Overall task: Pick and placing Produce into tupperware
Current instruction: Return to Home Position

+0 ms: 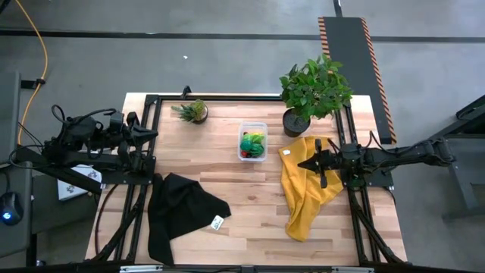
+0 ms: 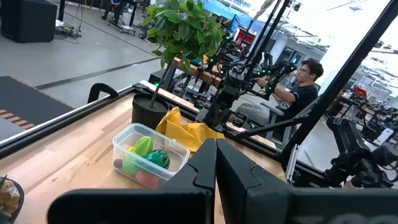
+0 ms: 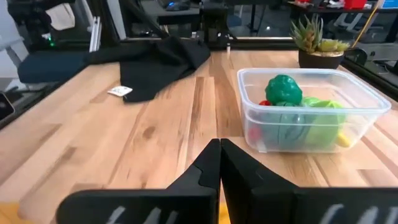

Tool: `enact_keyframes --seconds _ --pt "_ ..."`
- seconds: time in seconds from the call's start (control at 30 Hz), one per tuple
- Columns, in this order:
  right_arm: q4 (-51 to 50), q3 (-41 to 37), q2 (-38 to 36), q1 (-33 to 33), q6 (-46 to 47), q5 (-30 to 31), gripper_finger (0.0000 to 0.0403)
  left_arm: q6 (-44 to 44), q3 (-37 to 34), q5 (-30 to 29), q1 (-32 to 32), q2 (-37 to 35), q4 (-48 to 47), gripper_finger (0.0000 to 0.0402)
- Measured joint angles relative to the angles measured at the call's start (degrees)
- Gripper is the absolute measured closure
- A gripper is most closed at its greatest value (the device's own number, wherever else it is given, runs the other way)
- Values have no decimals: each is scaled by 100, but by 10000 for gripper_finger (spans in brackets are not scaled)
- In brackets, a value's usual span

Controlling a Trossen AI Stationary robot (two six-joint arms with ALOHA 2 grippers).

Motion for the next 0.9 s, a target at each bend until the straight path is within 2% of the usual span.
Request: enact_keyframes --seconds 0.33,0.9 --pt "-868 30 -788 -24 -133 -31 403 -56 0 -2 -2 2 -2 401" --pt "-907 46 -1817 -22 -166 -37 403 -61 0 -2 0 2 -2 401"
